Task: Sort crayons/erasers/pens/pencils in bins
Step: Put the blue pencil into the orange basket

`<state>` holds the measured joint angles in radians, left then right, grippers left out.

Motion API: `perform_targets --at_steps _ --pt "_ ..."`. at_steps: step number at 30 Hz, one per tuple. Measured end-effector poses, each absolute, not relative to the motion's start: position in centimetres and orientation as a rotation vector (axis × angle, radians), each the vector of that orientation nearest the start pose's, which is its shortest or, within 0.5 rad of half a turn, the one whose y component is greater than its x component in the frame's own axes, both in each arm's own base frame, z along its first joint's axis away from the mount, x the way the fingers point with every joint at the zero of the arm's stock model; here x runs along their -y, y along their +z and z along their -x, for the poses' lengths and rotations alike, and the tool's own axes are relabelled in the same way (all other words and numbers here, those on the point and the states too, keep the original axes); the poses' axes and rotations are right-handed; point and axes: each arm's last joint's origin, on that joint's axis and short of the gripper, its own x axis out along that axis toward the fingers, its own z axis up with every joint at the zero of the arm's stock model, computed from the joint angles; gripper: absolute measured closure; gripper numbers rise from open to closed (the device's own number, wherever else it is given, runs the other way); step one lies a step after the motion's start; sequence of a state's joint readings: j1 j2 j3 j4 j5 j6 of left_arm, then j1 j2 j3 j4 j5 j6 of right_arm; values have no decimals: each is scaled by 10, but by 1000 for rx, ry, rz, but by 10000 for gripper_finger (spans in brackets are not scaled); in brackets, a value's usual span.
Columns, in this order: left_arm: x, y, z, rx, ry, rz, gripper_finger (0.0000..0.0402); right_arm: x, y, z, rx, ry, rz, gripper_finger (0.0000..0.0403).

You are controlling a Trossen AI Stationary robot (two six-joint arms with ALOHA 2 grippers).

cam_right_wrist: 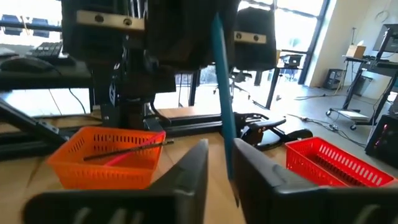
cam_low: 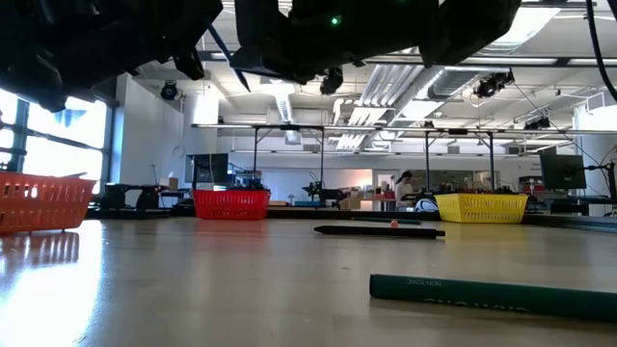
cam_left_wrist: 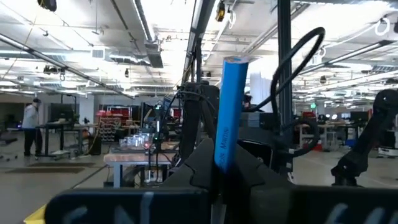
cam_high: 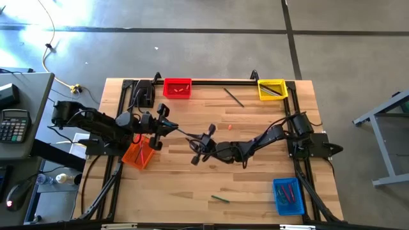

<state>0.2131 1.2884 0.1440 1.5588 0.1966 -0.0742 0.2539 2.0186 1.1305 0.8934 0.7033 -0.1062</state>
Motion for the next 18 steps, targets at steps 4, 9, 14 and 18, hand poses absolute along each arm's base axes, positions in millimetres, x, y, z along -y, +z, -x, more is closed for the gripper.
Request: perform_targets --at_steps 4,9,14,18 --pt "-35 196 -188 388 15 -18 398 -95 188 -414 -43 -477 130 281" --pt "-37 187 -191 289 64 -36 399 -123 193 -401 -86 -612 286 235" --pt "-38 172 -194 139 104 -7 400 -157 201 -381 -156 -702 413 232" --pt "-33 168 -199 42 98 9 401 -178 199 -369 -179 -690 424 264"
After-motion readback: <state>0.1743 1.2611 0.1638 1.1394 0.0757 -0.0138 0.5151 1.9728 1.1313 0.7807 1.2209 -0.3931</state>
